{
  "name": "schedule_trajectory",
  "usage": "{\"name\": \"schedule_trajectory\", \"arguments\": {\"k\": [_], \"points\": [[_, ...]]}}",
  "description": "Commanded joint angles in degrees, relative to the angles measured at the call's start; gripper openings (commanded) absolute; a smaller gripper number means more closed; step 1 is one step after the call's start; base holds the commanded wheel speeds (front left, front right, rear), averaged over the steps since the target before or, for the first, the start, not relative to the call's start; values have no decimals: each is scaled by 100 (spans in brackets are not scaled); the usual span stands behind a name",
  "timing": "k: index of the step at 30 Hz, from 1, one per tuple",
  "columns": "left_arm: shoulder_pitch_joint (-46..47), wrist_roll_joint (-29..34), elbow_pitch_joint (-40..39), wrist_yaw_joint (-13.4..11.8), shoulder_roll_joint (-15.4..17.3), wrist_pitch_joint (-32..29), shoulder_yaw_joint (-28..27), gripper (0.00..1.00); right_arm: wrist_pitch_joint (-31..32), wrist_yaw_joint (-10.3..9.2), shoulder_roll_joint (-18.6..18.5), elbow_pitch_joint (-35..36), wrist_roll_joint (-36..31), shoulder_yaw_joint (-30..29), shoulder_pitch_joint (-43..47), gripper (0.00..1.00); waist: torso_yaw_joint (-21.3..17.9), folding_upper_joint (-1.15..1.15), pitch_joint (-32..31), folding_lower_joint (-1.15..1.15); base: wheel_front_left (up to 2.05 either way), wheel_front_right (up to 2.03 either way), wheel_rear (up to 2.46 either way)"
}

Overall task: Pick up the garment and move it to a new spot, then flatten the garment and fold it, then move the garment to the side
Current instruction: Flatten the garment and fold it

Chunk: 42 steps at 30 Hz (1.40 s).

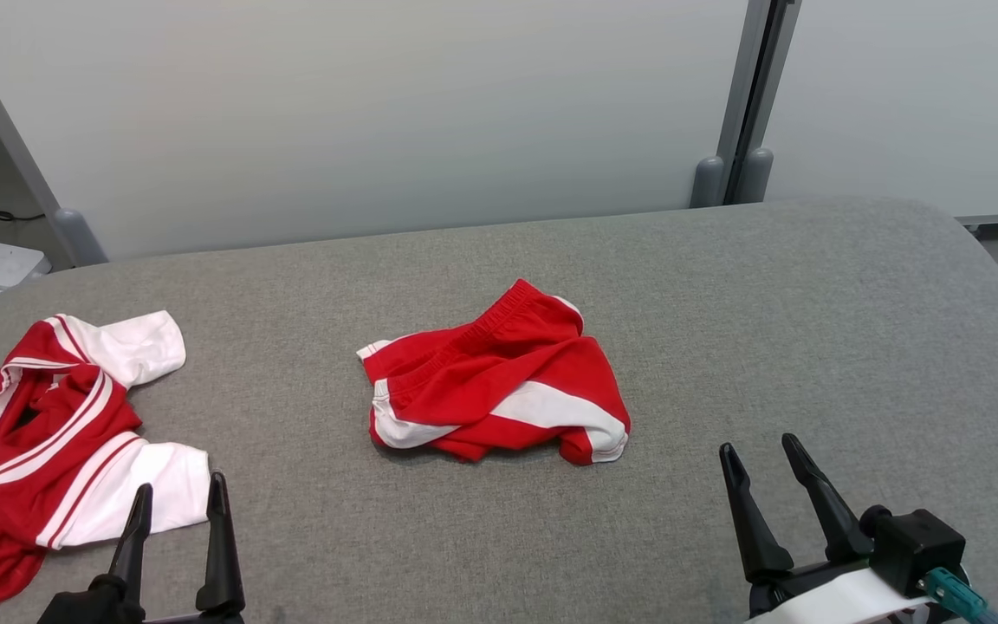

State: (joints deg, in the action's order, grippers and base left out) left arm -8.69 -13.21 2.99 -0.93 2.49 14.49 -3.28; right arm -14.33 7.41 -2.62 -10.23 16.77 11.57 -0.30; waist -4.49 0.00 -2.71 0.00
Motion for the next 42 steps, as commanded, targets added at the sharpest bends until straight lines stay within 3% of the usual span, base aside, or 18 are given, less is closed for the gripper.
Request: {"name": "schedule_trajectory", "arguments": {"k": [1, 18, 21, 33, 42], "points": [[147, 21, -112, -54, 39, 51, -190, 100, -67, 8, -26, 116, 11, 137, -132, 100, -4, 0, 5, 0, 0, 0, 0], [209, 230, -21, -56, 39, 51, -271, 100, -67, 8, -26, 116, 69, 177, -166, 100, 12, 0, 80, 0, 0, 0, 0], [257, 535, 72, -59, 40, 51, -352, 100, -67, 8, -26, 106, 12, 189, -178, 100, 16, 0, 138, 0, 0, 0, 0], [1127, 929, 368, 468, 243, 51, -259, 100, -67, 8, -26, 156, 1, 242, -318, 100, 44, 0, 532, 0, 0, 0, 0], [2158, 868, 1186, 635, 216, 51, -37, 100, -67, 8, -26, 183, -26, 291, -577, 100, -33, 0, 1016, 0, 0, 0, 0]]}}
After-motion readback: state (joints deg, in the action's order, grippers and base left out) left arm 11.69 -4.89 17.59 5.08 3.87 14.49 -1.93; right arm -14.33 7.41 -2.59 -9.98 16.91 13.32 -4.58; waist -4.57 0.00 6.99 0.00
